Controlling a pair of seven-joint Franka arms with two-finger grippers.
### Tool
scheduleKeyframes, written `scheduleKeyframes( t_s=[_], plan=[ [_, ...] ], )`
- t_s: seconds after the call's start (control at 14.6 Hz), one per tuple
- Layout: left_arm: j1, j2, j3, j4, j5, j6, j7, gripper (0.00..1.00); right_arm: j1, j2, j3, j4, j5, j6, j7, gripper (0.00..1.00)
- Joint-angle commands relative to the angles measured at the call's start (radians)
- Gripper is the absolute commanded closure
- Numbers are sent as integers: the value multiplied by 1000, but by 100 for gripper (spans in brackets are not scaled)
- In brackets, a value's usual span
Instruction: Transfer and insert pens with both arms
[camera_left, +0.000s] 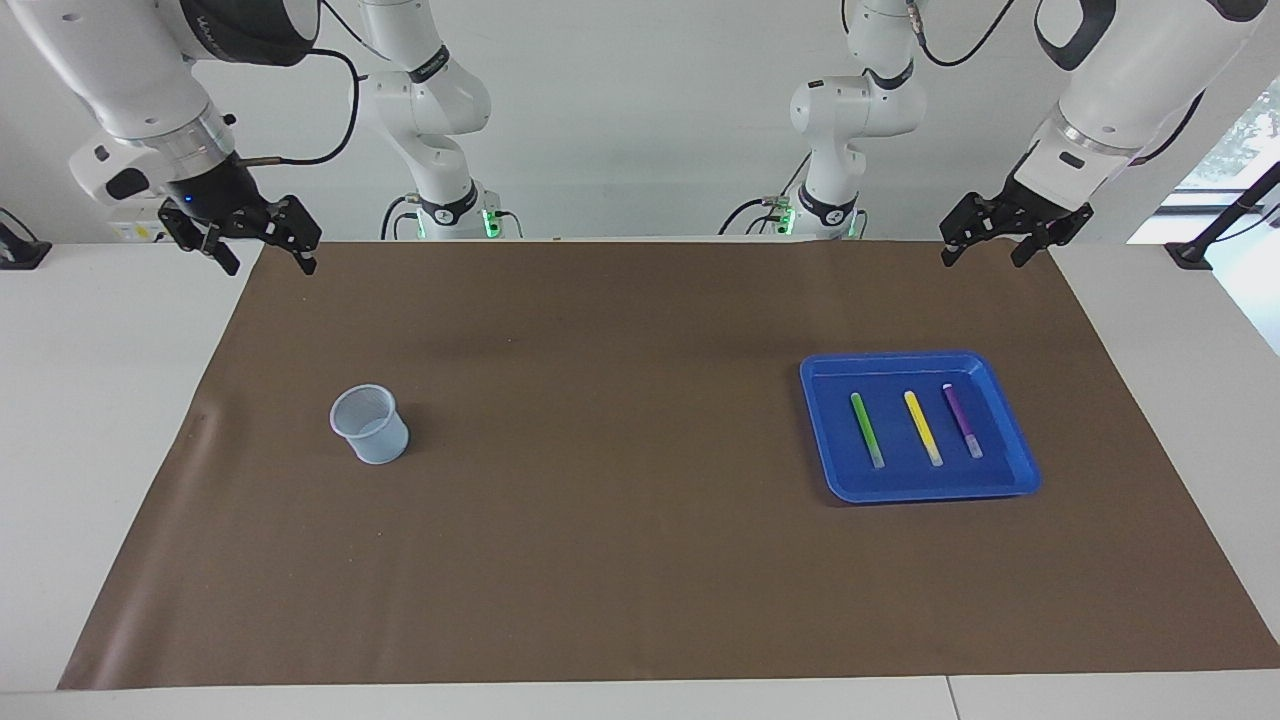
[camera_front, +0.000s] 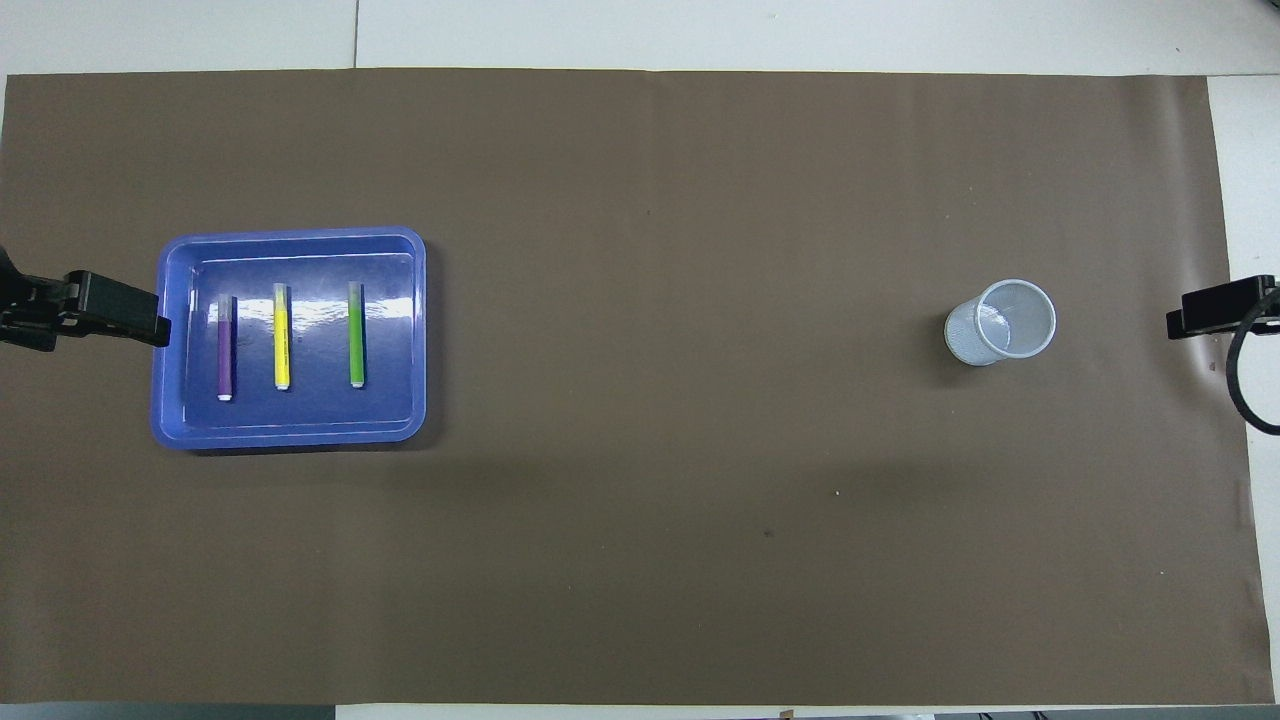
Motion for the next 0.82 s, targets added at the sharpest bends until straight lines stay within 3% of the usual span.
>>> scheduleKeyframes(
  t_s=[0.0,0.48,0.62,0.75],
  plan=[
    [-11,1,12,12,3,-17,-5,0,4,1,2,0,-9,11,19,0],
    [-14,-12,12,-4,3,-40,-13,0,4,1,2,0,-5,13,22,0],
    [-23,-23,6,-43,3,6,-15,0,5,1,4,0,0,13,22,0],
    [-26,-66,1,-151,3,150,-15,0,5,-5,7,-12,7,11,20,0]
  ],
)
